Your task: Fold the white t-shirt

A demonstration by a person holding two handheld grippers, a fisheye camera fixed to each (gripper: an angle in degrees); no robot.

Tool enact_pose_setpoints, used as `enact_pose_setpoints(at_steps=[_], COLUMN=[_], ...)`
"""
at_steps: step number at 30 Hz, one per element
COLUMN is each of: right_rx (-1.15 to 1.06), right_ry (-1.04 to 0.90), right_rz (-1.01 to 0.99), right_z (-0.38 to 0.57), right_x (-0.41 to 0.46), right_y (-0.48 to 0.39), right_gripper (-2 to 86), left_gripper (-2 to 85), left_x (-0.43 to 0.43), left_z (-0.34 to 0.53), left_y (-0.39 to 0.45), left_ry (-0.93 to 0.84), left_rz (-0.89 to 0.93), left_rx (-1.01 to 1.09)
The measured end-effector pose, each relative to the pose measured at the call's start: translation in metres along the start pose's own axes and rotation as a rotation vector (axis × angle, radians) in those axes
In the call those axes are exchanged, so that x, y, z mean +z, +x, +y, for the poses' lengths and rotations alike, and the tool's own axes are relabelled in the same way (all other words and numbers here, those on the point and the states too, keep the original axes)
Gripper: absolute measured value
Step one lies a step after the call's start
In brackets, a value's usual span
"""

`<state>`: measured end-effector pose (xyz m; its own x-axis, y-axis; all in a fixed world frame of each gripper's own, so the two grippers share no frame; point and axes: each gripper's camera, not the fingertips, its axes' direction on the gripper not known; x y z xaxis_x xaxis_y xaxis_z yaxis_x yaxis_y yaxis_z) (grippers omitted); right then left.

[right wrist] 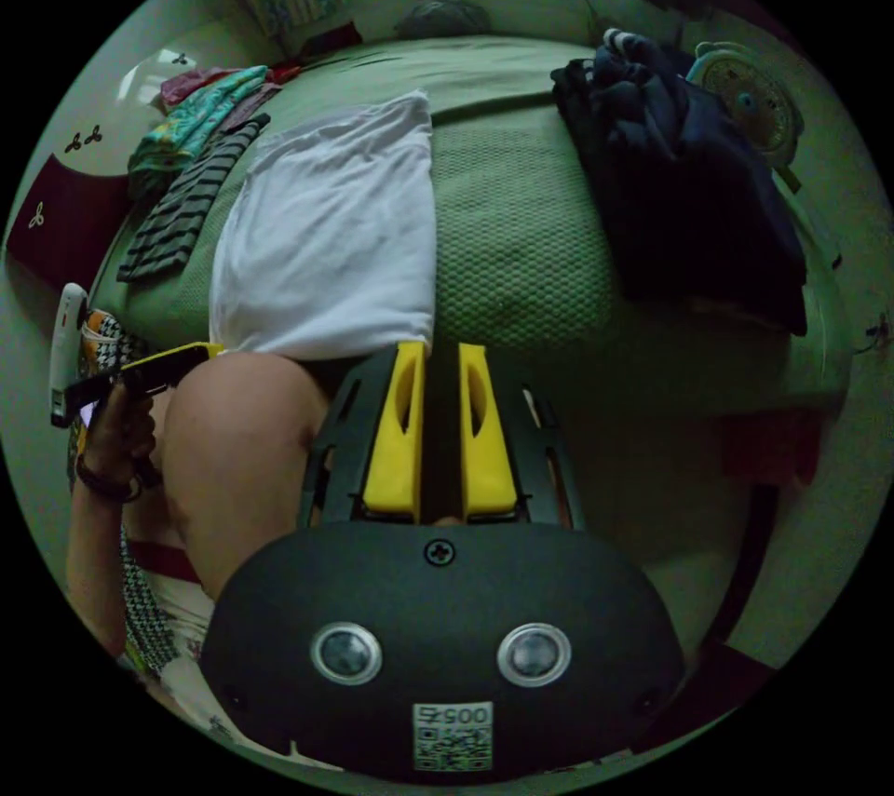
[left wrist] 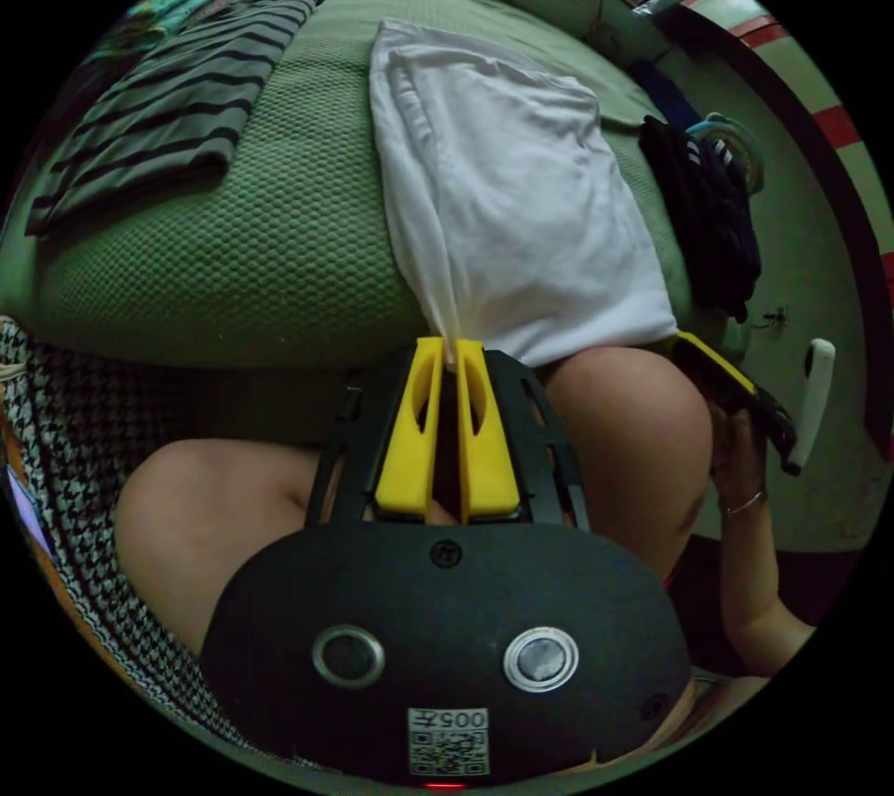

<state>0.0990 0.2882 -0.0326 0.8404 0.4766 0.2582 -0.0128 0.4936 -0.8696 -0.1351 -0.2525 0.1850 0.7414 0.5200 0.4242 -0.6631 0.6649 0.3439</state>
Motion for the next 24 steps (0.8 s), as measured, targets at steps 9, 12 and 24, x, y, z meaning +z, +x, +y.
enact_pose_setpoints(at_steps=[9, 12, 24], right_rx=[0.035, 0.034, -0.004], right_ry=[-0.005, 0.017, 0.035], right_rz=[0.072, 0.073, 0.07], right_z=[0.001, -0.007, -0.043], right_x=[-0.008, -0.014, -0.023], right_y=[0.009, 0.006, -0.017], right_gripper=[4.1, 4.6, 4.8], left_gripper=[3.5, 7.2, 12.9], left_x=[-0.01, -0.006, 0.022], left_z=[0.018, 0.016, 0.004], left_y=[-0.003, 0.002, -0.001], left_ry=[0.076, 0.091, 0.054], left_rz=[-0.074, -0.045, -0.019], left_rx=[0.023, 0.045, -0.061])
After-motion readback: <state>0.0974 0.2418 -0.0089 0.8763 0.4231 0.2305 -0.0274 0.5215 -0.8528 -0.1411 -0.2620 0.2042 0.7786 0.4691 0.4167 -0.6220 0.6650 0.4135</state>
